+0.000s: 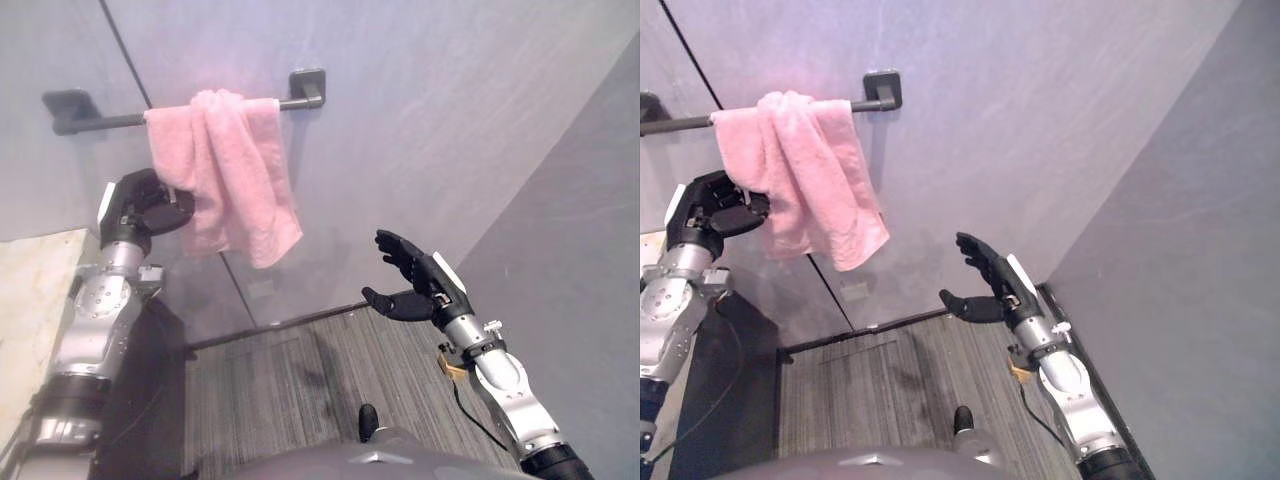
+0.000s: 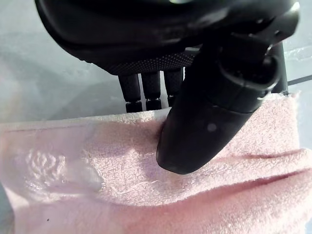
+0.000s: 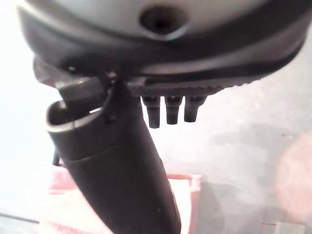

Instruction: Organize the bathroom.

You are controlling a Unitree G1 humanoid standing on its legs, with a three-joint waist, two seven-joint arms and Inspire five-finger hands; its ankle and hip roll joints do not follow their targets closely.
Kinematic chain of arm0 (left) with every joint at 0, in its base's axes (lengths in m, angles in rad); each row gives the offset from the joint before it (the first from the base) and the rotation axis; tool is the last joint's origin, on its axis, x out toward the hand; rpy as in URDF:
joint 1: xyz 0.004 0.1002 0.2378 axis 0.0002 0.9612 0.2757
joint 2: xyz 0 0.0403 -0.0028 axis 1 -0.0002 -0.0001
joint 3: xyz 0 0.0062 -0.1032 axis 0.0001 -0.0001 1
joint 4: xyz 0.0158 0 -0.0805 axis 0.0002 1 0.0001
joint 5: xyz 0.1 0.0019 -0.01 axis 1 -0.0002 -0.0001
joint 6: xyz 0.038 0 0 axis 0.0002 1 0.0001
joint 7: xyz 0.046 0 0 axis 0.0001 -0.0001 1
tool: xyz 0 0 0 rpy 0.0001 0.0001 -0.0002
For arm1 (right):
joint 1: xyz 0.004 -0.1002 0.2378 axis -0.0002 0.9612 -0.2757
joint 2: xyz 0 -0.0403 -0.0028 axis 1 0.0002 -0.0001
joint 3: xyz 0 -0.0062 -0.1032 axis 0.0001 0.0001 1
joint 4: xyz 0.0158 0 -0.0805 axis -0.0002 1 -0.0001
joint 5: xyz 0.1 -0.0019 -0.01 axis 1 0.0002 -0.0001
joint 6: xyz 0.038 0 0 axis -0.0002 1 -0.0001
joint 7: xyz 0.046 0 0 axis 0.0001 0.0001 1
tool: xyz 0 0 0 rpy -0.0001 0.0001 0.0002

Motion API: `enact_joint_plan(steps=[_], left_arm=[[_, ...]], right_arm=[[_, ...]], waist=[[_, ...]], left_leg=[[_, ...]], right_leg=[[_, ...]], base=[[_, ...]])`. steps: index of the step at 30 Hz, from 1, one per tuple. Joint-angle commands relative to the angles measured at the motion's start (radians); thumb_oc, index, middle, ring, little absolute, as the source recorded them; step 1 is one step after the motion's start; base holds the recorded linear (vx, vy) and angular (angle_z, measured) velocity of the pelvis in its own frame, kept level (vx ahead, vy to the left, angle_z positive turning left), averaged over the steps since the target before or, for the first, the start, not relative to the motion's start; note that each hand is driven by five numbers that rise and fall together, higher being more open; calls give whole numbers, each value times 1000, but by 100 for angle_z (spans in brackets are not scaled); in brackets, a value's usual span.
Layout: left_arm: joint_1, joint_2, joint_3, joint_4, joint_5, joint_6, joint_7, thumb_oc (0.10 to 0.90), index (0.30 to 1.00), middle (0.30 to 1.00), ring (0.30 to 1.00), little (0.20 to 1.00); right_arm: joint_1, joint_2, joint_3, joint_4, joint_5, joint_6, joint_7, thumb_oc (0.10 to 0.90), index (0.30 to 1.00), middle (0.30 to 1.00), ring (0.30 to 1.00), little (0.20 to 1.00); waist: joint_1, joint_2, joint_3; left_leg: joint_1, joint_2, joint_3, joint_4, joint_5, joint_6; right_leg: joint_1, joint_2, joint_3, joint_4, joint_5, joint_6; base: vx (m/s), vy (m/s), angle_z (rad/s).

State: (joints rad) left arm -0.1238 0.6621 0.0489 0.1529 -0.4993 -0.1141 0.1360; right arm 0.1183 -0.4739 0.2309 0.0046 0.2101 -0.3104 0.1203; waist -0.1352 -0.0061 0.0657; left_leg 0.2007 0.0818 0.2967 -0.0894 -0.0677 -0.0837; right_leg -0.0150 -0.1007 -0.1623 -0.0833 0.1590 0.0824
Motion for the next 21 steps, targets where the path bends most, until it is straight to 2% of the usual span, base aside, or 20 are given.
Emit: enact_joint_plan(steps=[1, 8, 21], left_arm=[[-157, 23, 4, -21, 47, -140, 20, 400, 300, 300, 300, 300], [-162, -26, -49, -50, 95, -122, -3, 400, 300, 300, 300, 300], [-196, -34, -92, -55, 102, -83, -47, 400, 300, 300, 300, 300]], right_arm=[[-200, -30, -33, -109, 72, -130, 4, 800, 900, 900, 900, 900], [-322, -25, 16, -106, 89, -67, -53, 800, 900, 900, 900, 900], [-443, -12, 29, -13, 100, -8, -118, 800, 900, 900, 900, 900]], waist=[[-8, 45, -29], [43, 31, -34], [77, 15, -38]], left_leg=[[-21, -24, -19, 11, 15, 26], [-26, -28, -48, 14, 14, 21], [-28, -30, -68, 14, 12, 17]], right_leg=[[107, -51, -56, 67, -184, 139], [124, -54, -81, 57, -184, 135], [133, -61, -99, 48, -177, 135]], base=[[0, 0, 0], [23, 2, 3], [30, -4, 7]])
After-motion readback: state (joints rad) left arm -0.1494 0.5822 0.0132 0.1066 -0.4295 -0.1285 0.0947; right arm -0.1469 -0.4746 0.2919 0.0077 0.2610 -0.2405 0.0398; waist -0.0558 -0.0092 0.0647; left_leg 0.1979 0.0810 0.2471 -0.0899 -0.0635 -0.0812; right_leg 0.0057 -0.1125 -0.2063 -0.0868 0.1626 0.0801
